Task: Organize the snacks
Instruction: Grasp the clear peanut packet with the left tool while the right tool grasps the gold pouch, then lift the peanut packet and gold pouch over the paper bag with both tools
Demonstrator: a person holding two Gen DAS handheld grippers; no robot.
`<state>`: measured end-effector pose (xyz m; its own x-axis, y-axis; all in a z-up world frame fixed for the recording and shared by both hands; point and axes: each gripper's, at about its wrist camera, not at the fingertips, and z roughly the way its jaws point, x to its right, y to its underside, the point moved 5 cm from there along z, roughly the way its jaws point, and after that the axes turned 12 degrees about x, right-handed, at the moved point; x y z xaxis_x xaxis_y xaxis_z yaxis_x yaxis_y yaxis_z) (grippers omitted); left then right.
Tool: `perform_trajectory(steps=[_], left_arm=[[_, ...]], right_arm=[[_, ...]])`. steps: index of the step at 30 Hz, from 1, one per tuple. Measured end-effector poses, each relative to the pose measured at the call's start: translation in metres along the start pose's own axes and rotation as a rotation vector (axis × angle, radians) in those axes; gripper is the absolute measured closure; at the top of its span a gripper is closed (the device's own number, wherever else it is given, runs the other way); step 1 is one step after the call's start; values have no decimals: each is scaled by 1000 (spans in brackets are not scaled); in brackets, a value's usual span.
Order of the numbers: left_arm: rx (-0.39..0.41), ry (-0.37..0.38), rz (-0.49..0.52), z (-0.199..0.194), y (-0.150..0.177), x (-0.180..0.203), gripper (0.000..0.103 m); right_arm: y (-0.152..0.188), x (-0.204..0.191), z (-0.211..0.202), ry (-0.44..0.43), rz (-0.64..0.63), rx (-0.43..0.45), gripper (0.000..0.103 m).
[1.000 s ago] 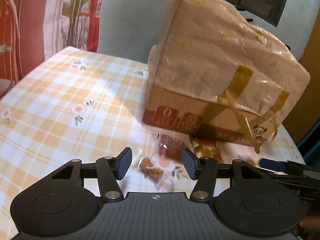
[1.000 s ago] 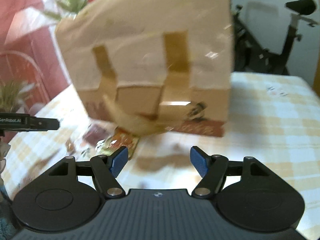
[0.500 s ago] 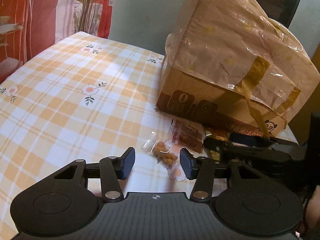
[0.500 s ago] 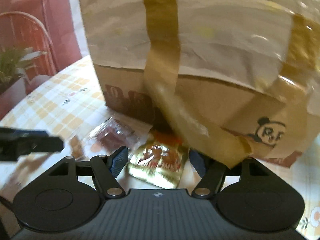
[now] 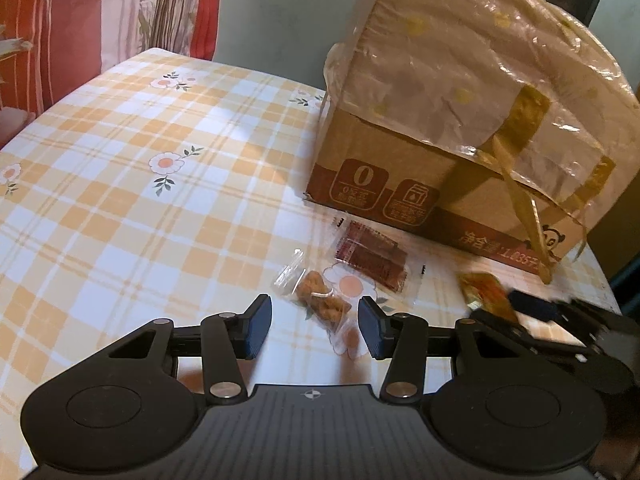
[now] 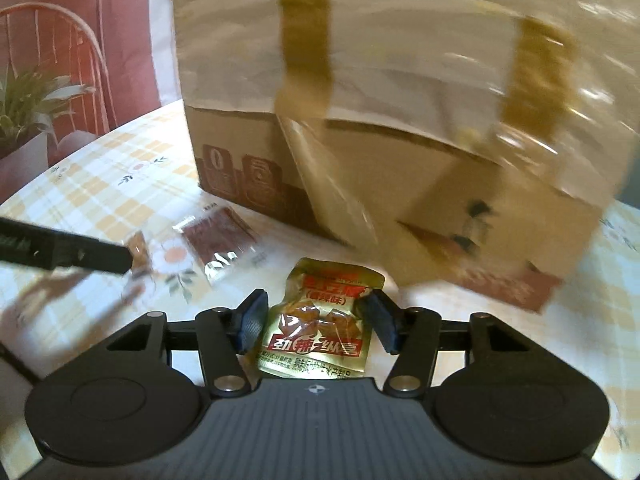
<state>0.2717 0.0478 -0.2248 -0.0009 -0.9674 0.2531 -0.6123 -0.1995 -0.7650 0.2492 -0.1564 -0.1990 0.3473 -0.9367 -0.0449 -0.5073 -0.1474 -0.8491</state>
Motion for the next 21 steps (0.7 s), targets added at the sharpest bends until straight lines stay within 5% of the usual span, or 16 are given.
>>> perform_trajectory(steps=[7, 10, 21], left_arm=[[15, -51, 92, 18, -5, 18, 54], [25, -65, 137, 16, 0, 24, 85], [92, -1, 83, -19, -2, 18, 85]], right_arm=[[8, 19, -24, 42, 62, 8, 45], [9, 21, -30, 47, 75, 14, 46], [9, 38, -54, 68, 137, 52, 46]])
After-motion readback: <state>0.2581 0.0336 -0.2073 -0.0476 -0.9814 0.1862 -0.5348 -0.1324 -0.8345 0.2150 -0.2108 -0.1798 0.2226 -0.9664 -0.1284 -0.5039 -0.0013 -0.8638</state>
